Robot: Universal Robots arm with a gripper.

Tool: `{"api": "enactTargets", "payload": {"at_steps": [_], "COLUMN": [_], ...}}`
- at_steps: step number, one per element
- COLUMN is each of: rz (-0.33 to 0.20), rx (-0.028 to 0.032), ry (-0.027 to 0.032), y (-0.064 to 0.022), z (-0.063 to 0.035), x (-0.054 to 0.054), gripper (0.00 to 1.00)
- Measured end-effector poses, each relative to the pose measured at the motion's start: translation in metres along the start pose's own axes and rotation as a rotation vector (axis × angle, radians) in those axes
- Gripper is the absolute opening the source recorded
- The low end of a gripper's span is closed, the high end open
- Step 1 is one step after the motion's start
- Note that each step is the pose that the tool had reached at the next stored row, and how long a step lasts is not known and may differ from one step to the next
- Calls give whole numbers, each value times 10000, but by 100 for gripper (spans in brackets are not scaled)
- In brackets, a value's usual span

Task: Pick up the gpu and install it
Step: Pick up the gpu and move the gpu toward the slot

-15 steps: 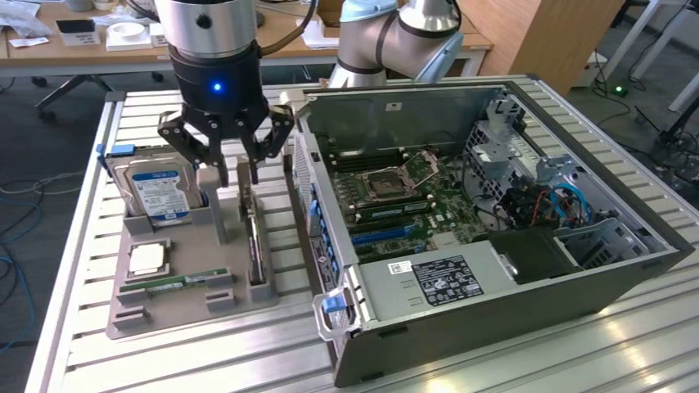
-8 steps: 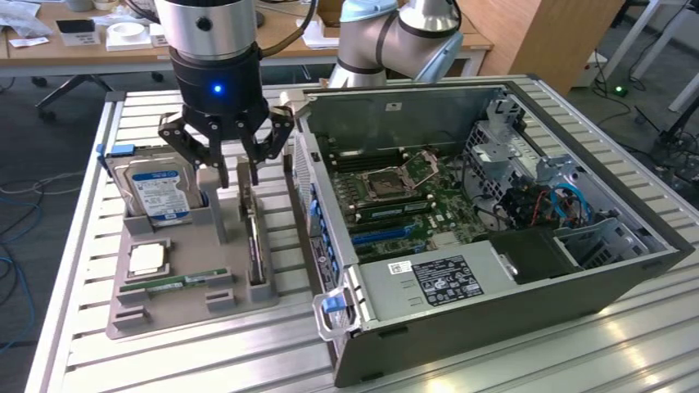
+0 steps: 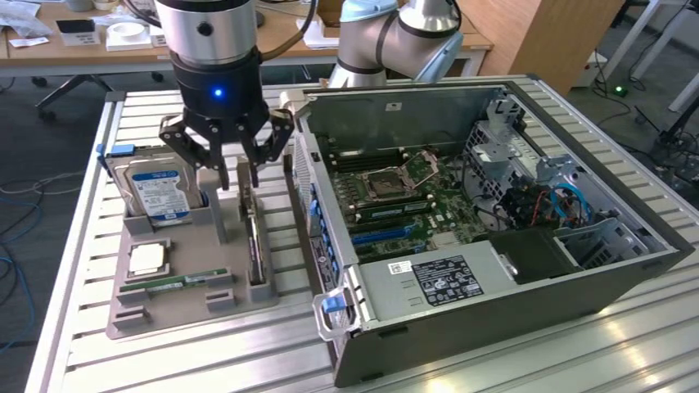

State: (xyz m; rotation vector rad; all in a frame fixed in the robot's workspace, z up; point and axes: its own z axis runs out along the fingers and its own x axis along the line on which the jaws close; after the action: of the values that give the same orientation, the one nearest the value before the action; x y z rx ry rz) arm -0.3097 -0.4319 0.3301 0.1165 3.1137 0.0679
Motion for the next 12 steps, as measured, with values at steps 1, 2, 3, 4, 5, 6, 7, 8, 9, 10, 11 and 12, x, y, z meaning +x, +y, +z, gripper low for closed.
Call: {"api": "enactTargets", "payload": {"at_steps": [1,2,3,4,5,6,7,8,9,10,11,12], "rz": [0,0,0,1,0,-1,0,1,0,0,1,0], "rx": [1,1,0,0,0,2,2,2,1,0,0,-1], "ry": [1,1,0,0,0,2,2,3,1,0,1,-1], "y": [0,0,-1,-1,-1,-2,-2,-2,-2,-1,-1,-1], "z": [5,11,19,26,32,33,33,33,33,34,34,38], "x": [0,0,1,1,1,1,1,1,1,1,1,1], "gripper": [42,42,42,42,42,42,42,42,42,42,42,42]}}
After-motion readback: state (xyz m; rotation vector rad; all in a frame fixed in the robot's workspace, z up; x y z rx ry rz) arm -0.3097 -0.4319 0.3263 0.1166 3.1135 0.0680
